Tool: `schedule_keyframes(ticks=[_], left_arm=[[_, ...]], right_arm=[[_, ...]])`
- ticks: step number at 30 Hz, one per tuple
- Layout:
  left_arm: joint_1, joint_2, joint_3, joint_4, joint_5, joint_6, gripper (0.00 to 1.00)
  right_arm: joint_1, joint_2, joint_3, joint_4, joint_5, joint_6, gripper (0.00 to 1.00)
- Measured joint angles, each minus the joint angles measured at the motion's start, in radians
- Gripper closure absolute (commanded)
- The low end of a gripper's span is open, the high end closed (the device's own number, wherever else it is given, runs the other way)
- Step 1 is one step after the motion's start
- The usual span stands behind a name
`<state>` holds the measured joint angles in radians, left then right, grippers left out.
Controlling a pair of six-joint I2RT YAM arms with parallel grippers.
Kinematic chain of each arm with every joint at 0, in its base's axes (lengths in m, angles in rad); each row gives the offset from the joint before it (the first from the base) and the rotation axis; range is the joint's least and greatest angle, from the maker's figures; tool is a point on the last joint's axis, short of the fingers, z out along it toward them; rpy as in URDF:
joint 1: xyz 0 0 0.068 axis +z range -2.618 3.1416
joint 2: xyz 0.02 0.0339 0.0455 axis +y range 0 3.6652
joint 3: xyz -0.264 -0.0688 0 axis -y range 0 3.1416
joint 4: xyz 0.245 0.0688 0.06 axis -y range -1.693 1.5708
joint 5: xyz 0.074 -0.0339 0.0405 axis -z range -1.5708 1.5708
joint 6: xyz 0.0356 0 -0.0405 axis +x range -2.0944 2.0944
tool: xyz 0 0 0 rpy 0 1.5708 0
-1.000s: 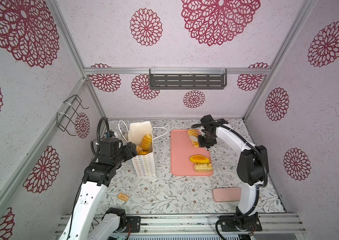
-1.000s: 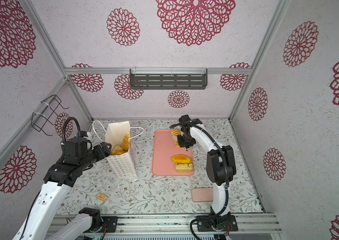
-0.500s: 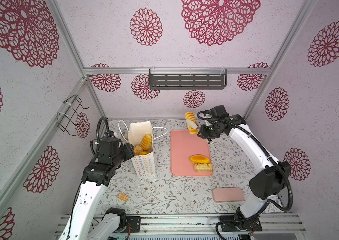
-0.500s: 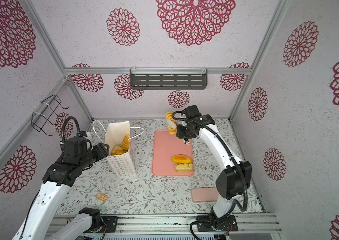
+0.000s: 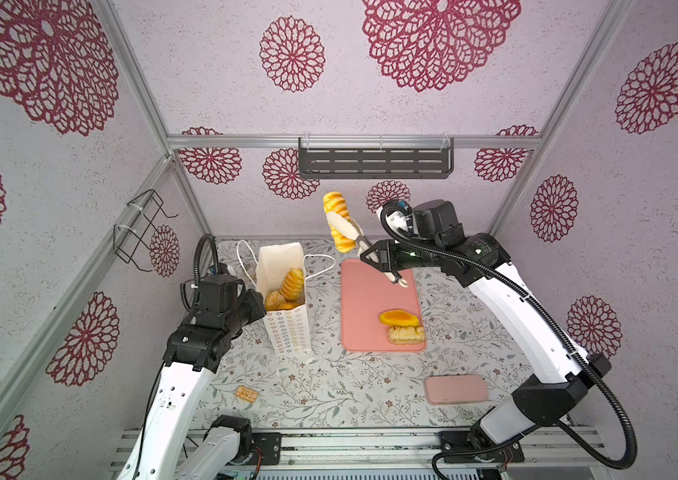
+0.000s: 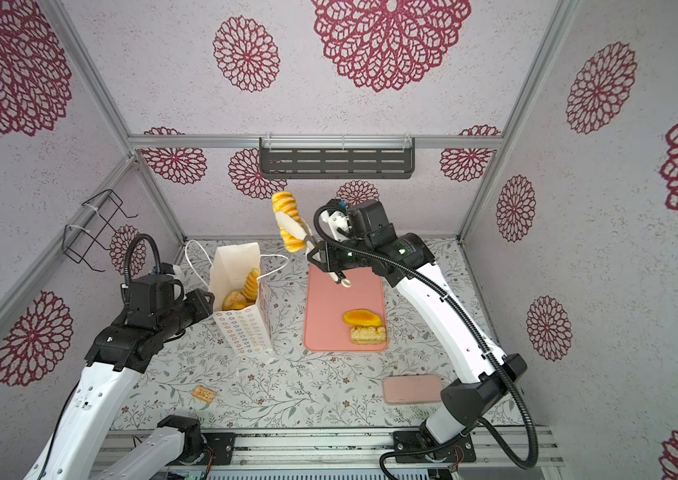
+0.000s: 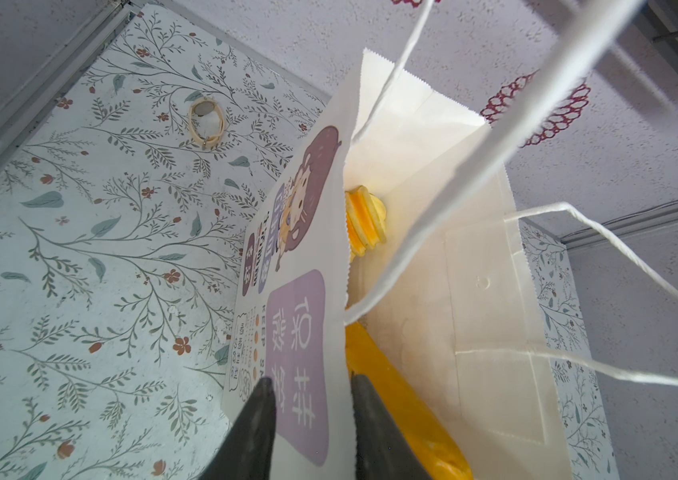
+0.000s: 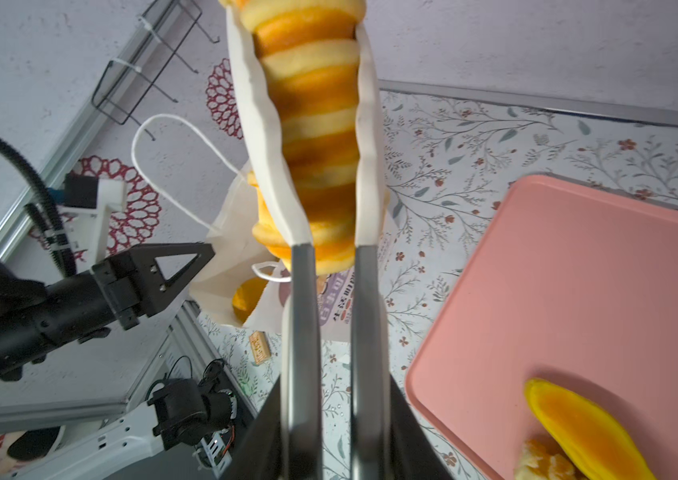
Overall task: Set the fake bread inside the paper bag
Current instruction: 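Lift the striped roll with the right tongs and swing it toward the bag, then lower the striped roll into the bag held by the left gripper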
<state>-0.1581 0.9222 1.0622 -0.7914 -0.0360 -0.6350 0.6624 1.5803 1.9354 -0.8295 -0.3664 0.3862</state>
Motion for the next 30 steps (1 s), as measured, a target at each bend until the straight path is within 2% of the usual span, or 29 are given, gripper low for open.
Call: schedule_keyframes(ticks=[4,13,21,30], left_arm=[[0.000,0.000,0.000,0.000,0.000,-0.005,0.77],[0.000,0.000,0.000,0.000,0.001,-0.013,0.78],[0.000,0.000,0.000,0.001,0.002,-0.021,0.78],[0.000,0.000,0.000,0.001,0.002,-0.023,0.78]], right_arm=[[0.082,0.014,0.001,0.023,-0.005,0.026,0.67],[0.204,0.115,0.049,0.064,0.009,0.054,0.65],[0.224,0.178,0.066,0.063,0.039,0.061,0.62],[0.232,0.204,0.082,0.061,0.058,0.061,0.53]])
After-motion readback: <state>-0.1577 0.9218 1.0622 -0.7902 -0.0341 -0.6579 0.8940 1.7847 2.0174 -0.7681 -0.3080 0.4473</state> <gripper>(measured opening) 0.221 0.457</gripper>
